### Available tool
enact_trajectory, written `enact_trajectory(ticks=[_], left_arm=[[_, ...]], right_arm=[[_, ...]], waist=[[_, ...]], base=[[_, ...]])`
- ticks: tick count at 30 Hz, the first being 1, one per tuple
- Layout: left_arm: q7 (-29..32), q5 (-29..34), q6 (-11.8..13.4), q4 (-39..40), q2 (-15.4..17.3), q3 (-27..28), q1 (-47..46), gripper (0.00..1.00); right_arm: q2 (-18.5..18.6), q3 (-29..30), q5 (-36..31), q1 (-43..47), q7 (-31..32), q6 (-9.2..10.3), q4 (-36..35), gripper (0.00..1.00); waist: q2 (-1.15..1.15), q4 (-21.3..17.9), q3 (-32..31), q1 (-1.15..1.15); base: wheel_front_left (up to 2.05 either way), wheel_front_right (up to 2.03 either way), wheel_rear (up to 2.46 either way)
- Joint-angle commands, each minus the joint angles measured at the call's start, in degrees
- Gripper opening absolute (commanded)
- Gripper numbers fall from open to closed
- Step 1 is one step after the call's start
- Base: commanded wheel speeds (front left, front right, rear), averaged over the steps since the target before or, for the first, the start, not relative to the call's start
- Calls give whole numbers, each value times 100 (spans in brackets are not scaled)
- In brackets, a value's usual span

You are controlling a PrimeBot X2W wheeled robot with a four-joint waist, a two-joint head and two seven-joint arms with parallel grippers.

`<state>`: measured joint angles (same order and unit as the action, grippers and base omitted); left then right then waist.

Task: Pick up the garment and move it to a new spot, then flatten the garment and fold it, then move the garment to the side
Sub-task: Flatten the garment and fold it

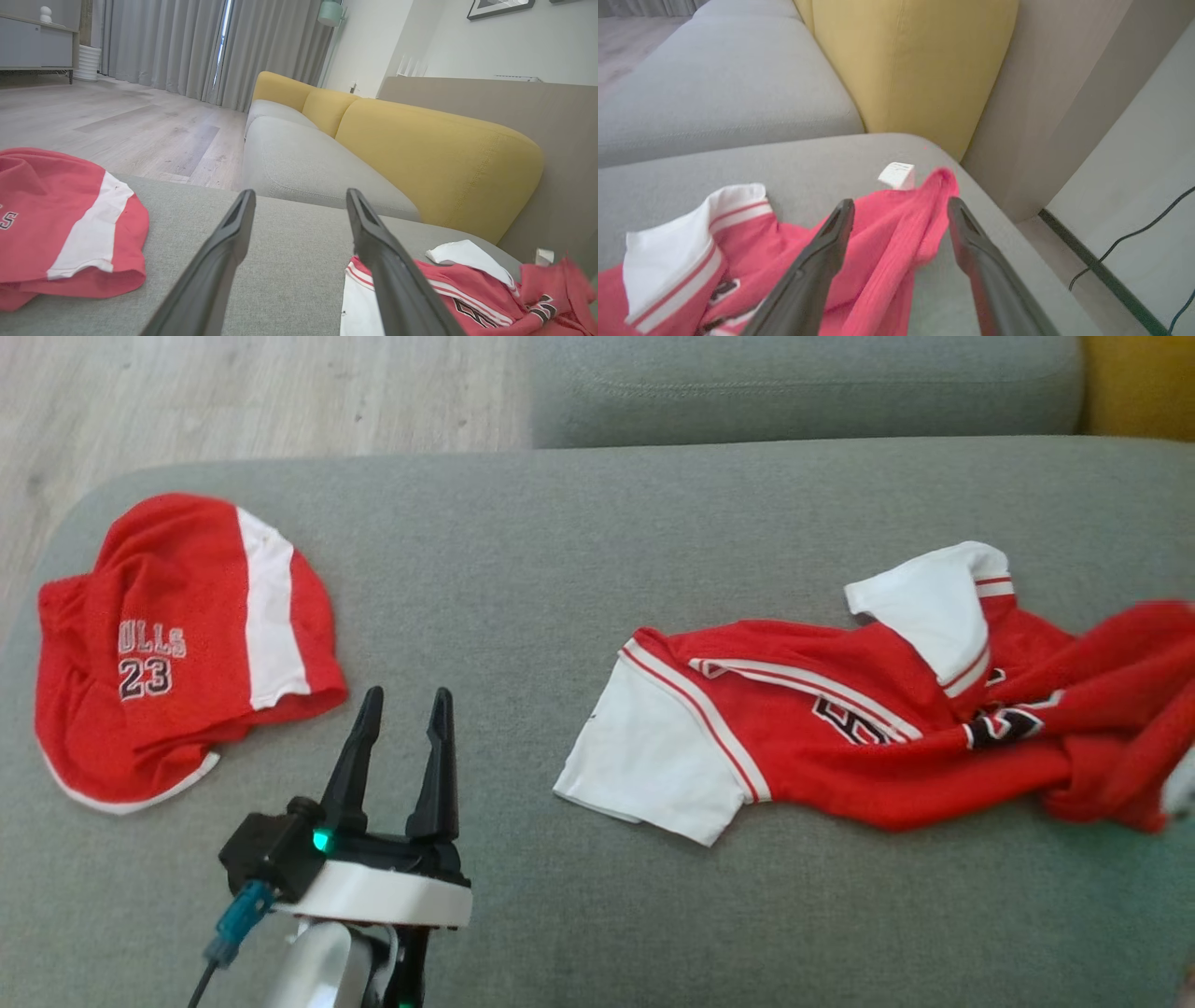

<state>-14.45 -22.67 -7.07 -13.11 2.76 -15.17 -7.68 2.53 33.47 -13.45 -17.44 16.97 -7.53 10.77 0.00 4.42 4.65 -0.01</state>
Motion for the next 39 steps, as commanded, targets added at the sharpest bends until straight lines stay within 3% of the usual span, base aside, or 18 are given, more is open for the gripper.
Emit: enact_trajectory(ticks=[1, 7, 16, 23, 28, 32, 39], left_arm=[[-55, 46, 5, 185, 11, 199, -130, 100], [-55, 103, 0, 196, 11, 263, -76, 100], [-55, 139, -15, 200, 11, 271, 94, 100], [-55, 118, -19, 264, 11, 274, 172, 100], [-55, 104, -21, 309, 11, 246, 95, 100], [-55, 80, -23, 360, 11, 193, -41, 100], [-55, -104, -30, 387, 11, -88, -358, 100]], right_arm=[[37, -315, 195, -41, -21, 4, -189, 100], [36, -1479, 1168, 587, -585, 4, -482, 100], [35, -2516, 2361, 1336, -2007, 4, -546, 100], [35, -2851, 2429, 1454, -2659, 4, -104, 100], [35, -2832, 2129, 1133, -2637, 4, 43, 100], [35, -2767, 1532, 479, -2266, 4, 180, 100], [48, -2418, 889, -1019, -1292, 4, 1328, 100]], waist=[[0, -37, -41, 1], [0, -114, -144, 1], [0, -51, -309, 1], [0, 77, -282, 1], [0, 233, -140, 1], [0, 386, 150, 1], [0, 829, 705, 1]], base=[[0, 0, 0], [0, 0, 0], [0, 0, 0], [0, 0, 0], [0, 0, 0], [0, 0, 0], [0, 0, 0]])
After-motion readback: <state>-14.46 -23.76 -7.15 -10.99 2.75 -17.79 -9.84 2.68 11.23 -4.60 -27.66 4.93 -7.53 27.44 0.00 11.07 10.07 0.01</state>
